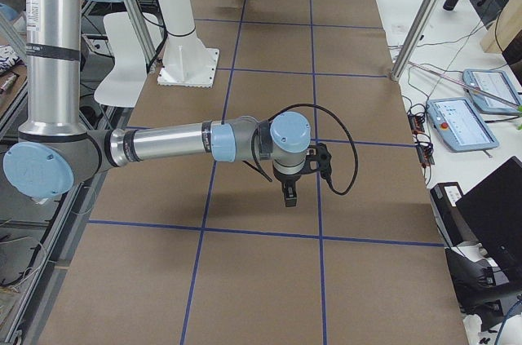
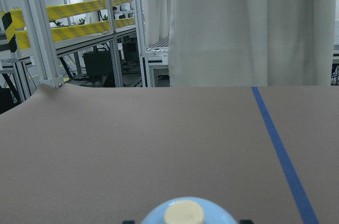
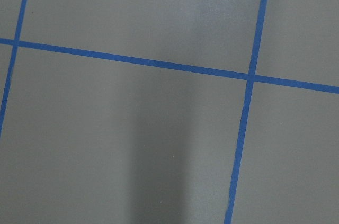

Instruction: Place and press bell with both arms

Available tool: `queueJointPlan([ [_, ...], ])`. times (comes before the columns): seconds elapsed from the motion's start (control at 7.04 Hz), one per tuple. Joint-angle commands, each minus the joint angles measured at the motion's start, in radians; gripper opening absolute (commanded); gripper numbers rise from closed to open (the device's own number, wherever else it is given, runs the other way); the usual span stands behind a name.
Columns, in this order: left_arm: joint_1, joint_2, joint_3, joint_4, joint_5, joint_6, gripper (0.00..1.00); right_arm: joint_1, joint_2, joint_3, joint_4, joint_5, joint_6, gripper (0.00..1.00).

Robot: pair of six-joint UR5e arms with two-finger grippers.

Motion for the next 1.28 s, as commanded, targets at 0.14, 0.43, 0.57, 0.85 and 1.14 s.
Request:
queueJointPlan([
  [0.14,-0.012,0.154,-0.251,0.119,-0.001,0.126,0.0,0.0,0.0,-0.006,-0.004,0.0,0.0,1.0],
  [0.43,-0.032,0.127,-0.398,0.324,0.0,0.293,0.0,0.0,-0.006,-0.008,-0.002,0.002,0.0,1.0],
  [0.57,-0.091,0.072,-0.422,0.38,0.009,0.359,0.0,0.0,-0.012,-0.009,-0.002,0.002,0.0,1.0],
  [0.85,-0.307,-0.195,-0.41,0.511,0.164,0.605,0.0,0.0,-0.012,-0.014,-0.004,0.0,0.002,1.0],
  [1.14,-0.551,-0.586,-0.219,0.595,0.323,0.93,0.0,0.0,-0.011,-0.014,0.001,0.0,0.057,1.0],
])
